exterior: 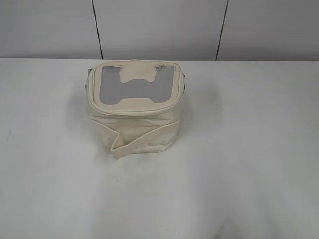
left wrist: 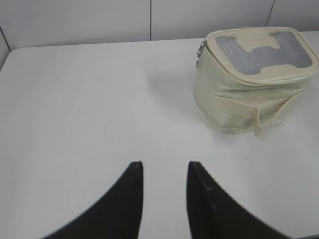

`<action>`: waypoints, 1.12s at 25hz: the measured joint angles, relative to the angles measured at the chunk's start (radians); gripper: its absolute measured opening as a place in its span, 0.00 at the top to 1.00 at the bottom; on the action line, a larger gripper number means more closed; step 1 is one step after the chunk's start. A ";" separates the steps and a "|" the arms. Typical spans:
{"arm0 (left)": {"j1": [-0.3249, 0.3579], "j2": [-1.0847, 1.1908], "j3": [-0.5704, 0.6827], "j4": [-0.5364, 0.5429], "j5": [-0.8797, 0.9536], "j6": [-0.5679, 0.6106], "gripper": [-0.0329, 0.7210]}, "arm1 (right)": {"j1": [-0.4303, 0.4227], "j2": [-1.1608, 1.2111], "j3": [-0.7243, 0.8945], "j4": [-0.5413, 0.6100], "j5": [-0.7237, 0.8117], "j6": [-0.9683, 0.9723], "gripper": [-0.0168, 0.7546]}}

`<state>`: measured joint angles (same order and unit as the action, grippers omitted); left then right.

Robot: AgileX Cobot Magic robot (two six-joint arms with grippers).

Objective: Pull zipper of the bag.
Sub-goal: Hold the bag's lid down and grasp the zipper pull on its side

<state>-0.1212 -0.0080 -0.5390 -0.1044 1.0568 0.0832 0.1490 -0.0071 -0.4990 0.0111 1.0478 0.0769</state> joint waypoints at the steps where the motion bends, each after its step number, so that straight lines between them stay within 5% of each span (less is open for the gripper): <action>1: 0.000 0.000 0.000 0.000 0.000 0.000 0.64 | 0.000 0.000 0.000 0.000 0.000 0.000 0.32; 28: 0.000 0.000 0.000 0.000 0.000 0.000 0.64 | 0.000 0.000 0.000 0.008 0.000 0.000 0.32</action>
<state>-0.1212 -0.0080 -0.5390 -0.1044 1.0568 0.0832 0.1490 -0.0071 -0.4990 0.0190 1.0478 0.0769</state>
